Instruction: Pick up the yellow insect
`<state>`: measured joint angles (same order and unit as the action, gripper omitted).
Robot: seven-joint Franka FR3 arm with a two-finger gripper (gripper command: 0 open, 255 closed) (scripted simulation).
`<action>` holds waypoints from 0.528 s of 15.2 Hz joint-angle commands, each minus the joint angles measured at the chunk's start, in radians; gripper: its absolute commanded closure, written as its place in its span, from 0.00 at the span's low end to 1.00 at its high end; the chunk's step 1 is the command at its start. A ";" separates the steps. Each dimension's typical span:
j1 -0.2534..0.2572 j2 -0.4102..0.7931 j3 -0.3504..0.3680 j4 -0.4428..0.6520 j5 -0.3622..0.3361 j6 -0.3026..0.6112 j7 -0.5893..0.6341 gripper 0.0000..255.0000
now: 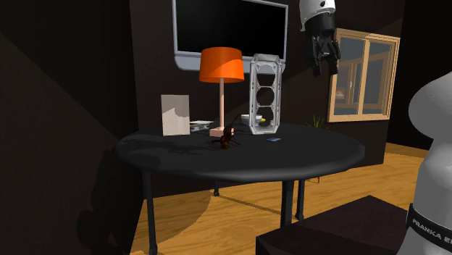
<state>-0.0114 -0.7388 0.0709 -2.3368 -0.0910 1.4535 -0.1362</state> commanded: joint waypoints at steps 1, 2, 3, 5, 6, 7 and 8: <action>0.000 0.000 0.000 0.000 0.000 0.000 0.000 0.00; 0.001 0.014 -0.005 -0.015 0.013 0.043 0.005 0.00; 0.001 0.028 -0.011 -0.029 0.027 0.086 0.010 0.00; 0.004 0.062 -0.021 -0.052 0.053 0.172 0.017 0.00; 0.005 0.081 -0.025 -0.062 0.067 0.215 0.020 0.00; 0.007 0.102 -0.030 -0.070 0.081 0.258 0.022 0.00; 0.009 0.123 -0.034 -0.077 0.095 0.301 0.023 0.00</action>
<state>-0.0025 -0.6313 0.0463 -2.4017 -0.0076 1.7080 -0.1095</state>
